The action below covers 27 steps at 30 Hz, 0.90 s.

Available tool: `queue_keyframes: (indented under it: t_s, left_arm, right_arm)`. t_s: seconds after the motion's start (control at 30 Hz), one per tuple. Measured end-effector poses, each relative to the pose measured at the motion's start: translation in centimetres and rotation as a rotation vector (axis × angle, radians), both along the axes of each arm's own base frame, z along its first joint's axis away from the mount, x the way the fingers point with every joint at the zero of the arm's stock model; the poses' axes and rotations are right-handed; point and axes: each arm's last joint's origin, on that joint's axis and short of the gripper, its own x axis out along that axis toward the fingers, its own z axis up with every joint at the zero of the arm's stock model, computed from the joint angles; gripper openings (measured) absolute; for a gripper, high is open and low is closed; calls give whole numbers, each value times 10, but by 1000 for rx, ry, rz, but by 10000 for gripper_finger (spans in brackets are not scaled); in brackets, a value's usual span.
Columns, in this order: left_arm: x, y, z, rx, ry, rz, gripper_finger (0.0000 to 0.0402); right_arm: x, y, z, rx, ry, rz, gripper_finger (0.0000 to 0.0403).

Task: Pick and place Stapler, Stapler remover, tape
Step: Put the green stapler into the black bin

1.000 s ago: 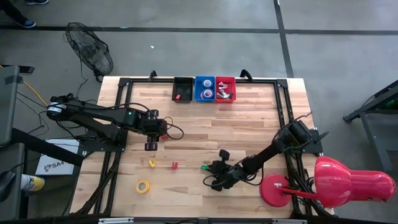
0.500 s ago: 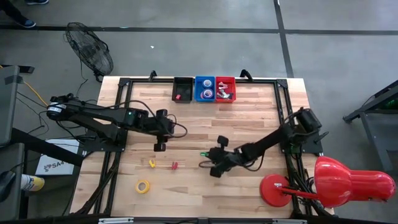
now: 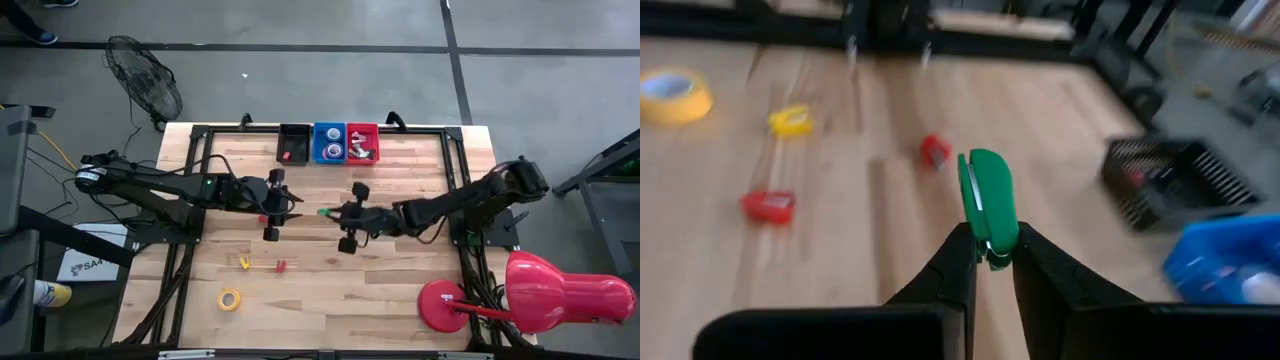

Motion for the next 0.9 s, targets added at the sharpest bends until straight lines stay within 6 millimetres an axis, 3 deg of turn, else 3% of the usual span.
queue_keyframes:
  t_s: [0.33, 0.9]
  left_arm:
    - [7, 1, 16, 40, -179, 41, 163]
    - [11, 24, 26, 60, -277, 68, 162]
  right_arm:
    - [-16, -26, 49, -102, -132, 43, 38]
    - [-14, -42, 60, -114, -214, 94, 38]
